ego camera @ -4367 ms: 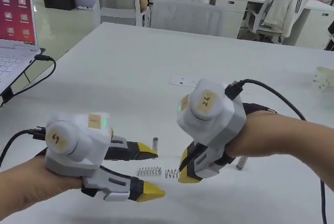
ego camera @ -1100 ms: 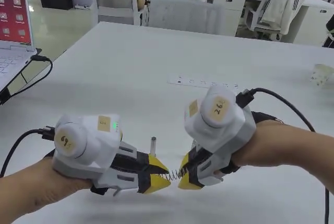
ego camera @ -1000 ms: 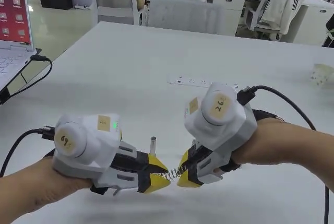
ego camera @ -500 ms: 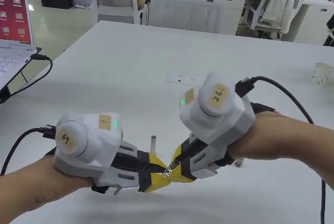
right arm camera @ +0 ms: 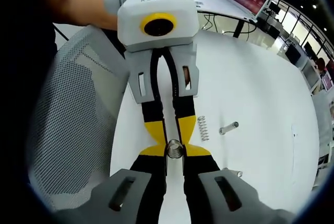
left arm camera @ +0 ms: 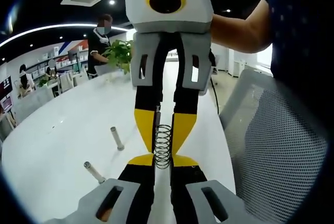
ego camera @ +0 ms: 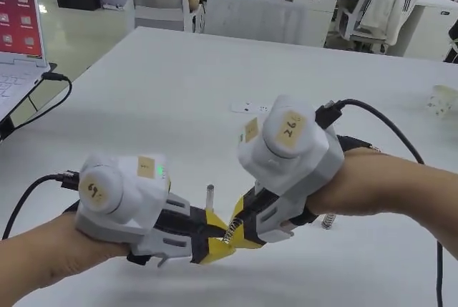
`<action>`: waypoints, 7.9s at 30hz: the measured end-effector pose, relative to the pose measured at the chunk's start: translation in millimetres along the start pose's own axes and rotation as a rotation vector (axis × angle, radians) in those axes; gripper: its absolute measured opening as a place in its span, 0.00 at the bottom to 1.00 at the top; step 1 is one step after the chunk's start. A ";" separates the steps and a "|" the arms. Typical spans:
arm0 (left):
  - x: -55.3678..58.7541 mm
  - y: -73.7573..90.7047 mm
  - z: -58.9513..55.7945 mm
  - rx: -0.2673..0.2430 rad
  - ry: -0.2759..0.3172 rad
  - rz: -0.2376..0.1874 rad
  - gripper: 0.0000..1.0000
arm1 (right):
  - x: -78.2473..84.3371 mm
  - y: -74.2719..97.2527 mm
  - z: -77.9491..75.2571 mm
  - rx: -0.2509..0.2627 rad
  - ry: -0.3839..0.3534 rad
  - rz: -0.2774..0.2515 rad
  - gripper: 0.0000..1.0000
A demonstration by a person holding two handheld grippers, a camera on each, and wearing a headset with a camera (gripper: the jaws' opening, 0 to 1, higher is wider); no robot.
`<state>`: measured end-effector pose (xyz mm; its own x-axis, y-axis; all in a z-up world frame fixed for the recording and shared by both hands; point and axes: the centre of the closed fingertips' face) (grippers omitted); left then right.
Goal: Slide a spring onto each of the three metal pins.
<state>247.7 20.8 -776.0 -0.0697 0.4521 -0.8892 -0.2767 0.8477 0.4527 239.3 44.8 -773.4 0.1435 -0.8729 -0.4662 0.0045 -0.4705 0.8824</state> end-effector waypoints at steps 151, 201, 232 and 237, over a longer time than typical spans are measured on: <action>44.8 29.8 14.6 -0.134 0.211 -0.022 0.49 | 73.4 -4.0 -102.6 0.060 -0.188 0.174 0.09; 49.9 29.9 21.0 -0.148 0.220 -0.005 0.47 | 91.9 -38.0 -97.9 0.020 -0.250 0.188 0.16; 55.7 27.8 41.9 -0.154 0.201 0.040 0.44 | 102.6 -18.7 -81.2 0.062 -0.296 0.137 0.19; 56.6 25.5 45.8 -0.150 0.197 0.050 0.43 | 102.6 -14.0 -76.8 0.074 -0.306 0.121 0.20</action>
<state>280.6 80.7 -811.8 -0.2685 0.4166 -0.8686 -0.4068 0.7683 0.4942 330.0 -28.3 -828.7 -0.1648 -0.9162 -0.3653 -0.0676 -0.3590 0.9309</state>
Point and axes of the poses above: the centre of the closed fingertips' face, and the gripper's own axes: y roughly backward along the fingers, z roughly to its left, x roughly out of its underside, and after that the axes turned 2 degrees about z, right-handed
